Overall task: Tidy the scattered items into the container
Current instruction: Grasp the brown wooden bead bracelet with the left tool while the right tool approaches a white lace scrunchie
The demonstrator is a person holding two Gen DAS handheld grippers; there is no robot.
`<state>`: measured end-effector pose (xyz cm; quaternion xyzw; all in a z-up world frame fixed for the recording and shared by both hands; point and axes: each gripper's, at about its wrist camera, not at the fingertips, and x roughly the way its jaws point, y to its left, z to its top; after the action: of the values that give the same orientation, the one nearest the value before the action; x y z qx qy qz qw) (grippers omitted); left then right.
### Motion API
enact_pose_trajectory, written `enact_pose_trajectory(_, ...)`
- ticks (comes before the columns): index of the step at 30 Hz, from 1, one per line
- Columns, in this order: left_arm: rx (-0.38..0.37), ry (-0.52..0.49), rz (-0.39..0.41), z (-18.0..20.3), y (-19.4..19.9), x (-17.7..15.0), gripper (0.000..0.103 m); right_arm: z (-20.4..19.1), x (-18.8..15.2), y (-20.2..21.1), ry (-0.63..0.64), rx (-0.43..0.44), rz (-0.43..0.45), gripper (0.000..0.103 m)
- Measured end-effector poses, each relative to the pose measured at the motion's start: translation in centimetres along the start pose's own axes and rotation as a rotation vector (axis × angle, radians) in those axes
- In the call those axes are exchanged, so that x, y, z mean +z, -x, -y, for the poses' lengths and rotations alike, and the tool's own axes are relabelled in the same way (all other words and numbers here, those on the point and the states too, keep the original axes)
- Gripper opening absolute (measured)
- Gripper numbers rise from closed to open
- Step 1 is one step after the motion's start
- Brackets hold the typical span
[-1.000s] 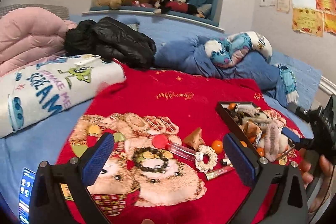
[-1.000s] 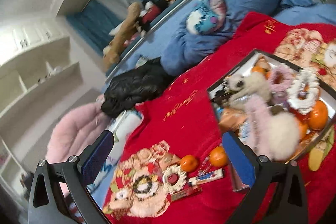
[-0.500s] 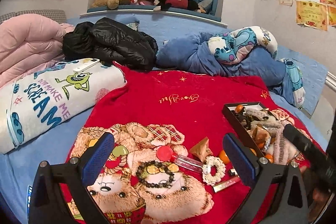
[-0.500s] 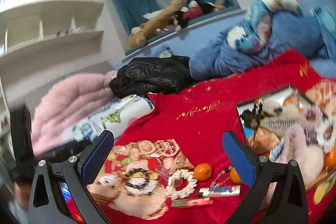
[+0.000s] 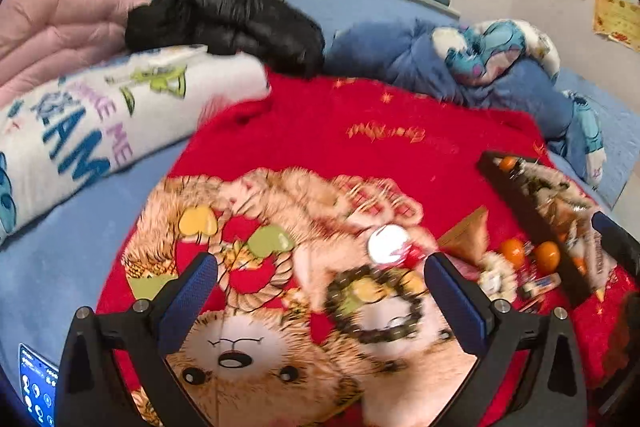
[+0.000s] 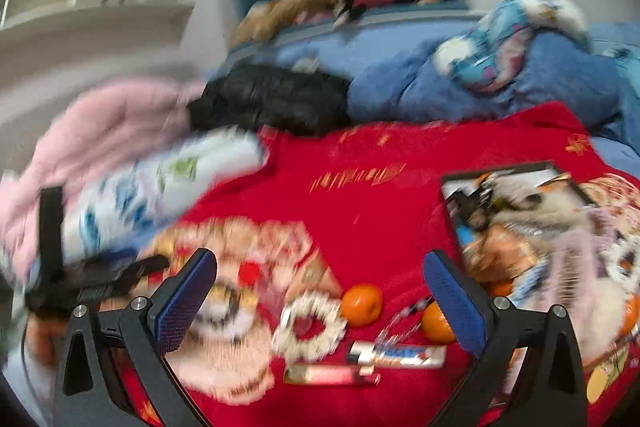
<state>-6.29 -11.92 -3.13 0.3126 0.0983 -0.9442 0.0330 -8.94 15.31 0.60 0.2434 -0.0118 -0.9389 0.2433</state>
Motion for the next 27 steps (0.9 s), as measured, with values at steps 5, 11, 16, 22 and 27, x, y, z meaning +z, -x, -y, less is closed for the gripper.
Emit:
enact_pose_trajectory(5,0.055,-0.049,-0.107,0.2,-2.9,-1.0,0.103,-1.1,-1.8,-2.2,0.112,-0.006,-0.081,0.103)
enact_pose_trajectory(11,0.175,-0.035,-0.223,0.2,-6.3,-2.3,0.103,-0.4,-2.3,-4.2,0.04,-0.012,-0.114,0.103)
enact_pose_trajectory(16,0.209,-0.076,-0.232,1.2,-7.0,-2.8,0.102,0.2,-2.3,-4.4,-0.001,-0.046,-0.111,0.103)
enact_pose_trajectory(22,0.105,-0.111,-0.173,2.4,-5.9,-2.9,0.027,1.1,-1.8,-3.1,-0.094,-0.072,-0.052,0.103)
enact_pose_trajectory(27,0.009,-0.045,-0.149,1.4,-5.4,-2.8,0.012,1.2,-1.8,-3.2,-0.113,-0.068,-0.06,0.103)
